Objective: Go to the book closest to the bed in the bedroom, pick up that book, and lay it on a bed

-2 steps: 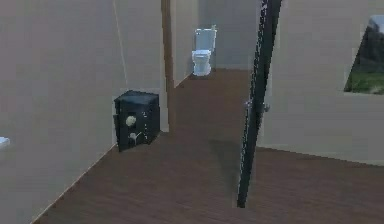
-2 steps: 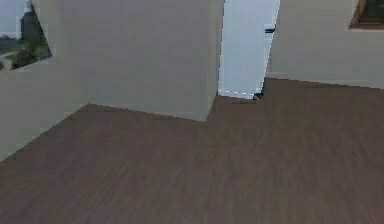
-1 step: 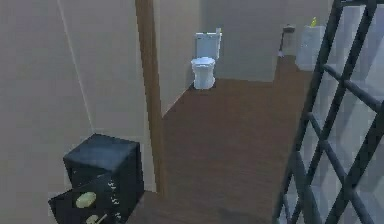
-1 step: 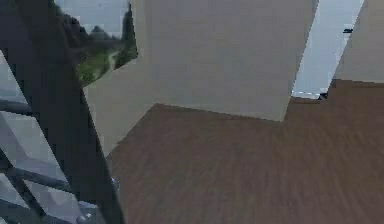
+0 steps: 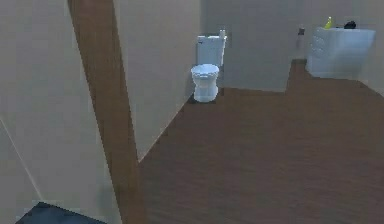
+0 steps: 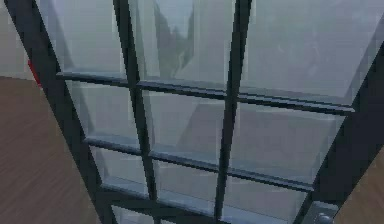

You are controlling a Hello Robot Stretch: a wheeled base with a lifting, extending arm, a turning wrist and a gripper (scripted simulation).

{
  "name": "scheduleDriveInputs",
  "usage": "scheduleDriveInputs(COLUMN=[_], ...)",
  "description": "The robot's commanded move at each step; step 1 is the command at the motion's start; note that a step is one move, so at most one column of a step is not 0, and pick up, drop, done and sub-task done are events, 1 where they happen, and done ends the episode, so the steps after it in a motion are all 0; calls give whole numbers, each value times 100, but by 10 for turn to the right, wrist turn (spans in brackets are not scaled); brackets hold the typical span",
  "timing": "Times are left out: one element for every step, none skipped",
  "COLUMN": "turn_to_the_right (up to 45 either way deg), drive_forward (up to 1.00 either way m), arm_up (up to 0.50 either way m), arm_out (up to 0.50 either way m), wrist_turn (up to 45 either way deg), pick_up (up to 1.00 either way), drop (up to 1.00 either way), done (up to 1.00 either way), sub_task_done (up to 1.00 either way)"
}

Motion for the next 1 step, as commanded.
scheduleDriveInputs(turn_to_the_right=[120], drive_forward=[0], arm_up=[0], arm_out=[0], wrist_turn=[0], pick_up=[0], drop=[0], done=[0], sub_task_done=[0])
